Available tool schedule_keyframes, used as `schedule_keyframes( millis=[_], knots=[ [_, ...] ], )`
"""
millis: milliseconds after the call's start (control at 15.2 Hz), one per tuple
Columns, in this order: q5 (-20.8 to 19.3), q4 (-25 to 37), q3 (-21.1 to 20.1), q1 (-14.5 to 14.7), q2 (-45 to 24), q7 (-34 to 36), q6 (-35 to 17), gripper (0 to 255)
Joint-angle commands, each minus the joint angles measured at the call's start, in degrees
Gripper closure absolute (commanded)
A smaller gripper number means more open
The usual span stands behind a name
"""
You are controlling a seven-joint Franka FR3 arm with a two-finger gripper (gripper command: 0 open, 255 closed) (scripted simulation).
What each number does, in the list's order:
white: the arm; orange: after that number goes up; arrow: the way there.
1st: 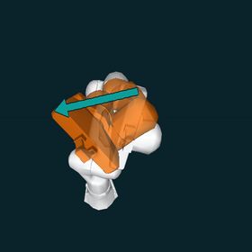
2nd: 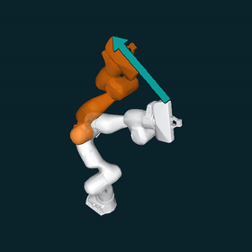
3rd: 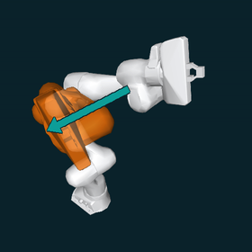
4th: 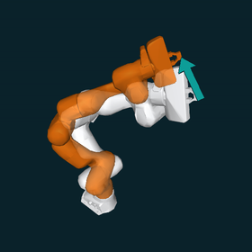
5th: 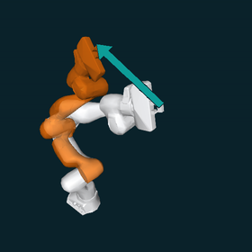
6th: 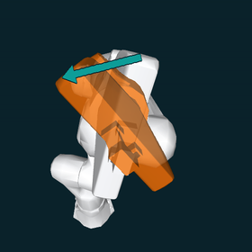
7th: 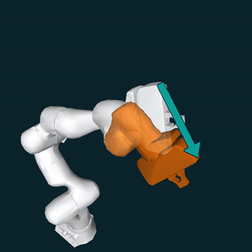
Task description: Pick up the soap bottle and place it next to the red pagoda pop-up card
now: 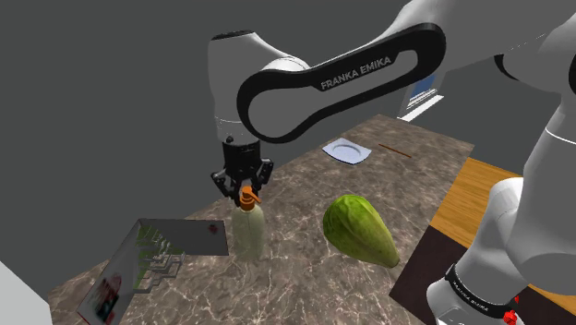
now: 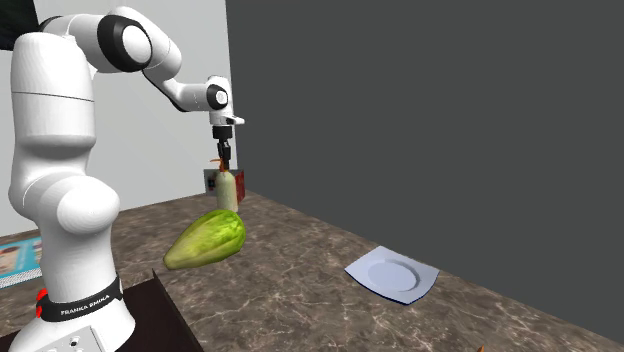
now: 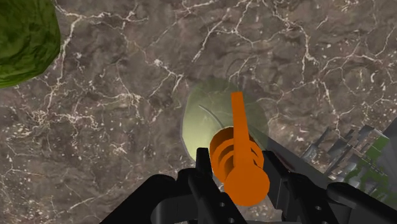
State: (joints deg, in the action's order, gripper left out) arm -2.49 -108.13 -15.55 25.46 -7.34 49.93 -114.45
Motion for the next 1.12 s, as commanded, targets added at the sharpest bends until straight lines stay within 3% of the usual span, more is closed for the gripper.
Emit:
schedule_keyframes(
  millis=[0,528,594,924,1056],
  knots=[
    [-0.2,-1.0,0.0,0.0,-0.4,0.1,-1.5,255],
    [-0.2,-1.2,0.0,0.0,-0.5,0.1,-1.8,255],
    [-0.2,-1.2,0.0,0.0,-0.5,0.1,-1.8,0],
    [-0.2,-1.2,0.0,0.0,-0.6,0.1,-1.8,0],
    [0.2,1.4,0.0,0.0,0.5,-0.2,1.8,0]
  ],
)
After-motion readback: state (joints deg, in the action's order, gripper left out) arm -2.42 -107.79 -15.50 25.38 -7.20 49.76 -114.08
